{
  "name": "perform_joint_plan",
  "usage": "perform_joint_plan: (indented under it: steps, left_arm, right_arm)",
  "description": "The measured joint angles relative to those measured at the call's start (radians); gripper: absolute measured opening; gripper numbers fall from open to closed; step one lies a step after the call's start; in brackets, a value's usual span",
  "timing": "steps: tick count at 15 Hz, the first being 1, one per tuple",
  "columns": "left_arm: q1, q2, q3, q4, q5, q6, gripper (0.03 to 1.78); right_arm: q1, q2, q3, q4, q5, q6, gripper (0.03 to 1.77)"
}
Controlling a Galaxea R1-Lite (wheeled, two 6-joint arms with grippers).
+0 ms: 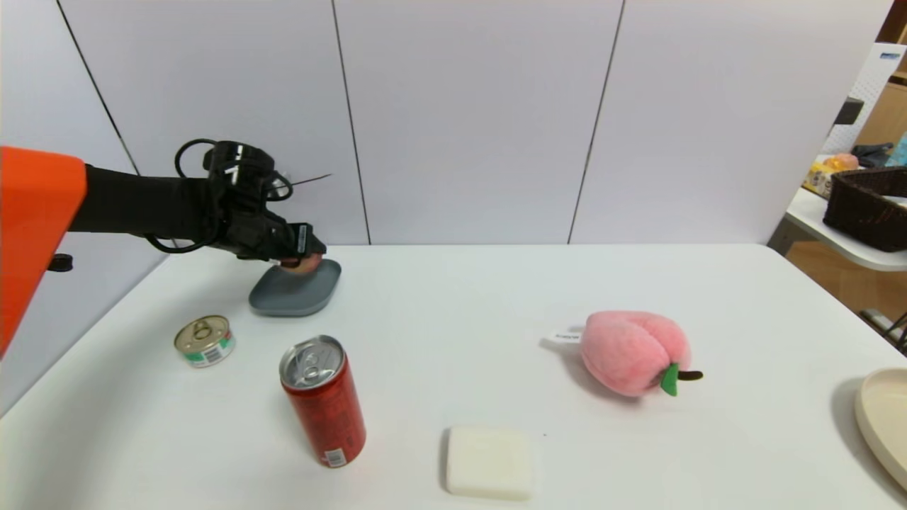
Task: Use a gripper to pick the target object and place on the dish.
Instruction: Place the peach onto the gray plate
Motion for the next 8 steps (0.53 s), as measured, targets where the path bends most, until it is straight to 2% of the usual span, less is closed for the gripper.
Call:
perform_joint_plan:
  steps: [8]
  left_arm:
    - [0.004,0.017,0.008,0.024,0.003,-0.007,1.18]
  right_arm:
    - [0.000,0.000,0.000,0.000,0.000,0.000,1.71]
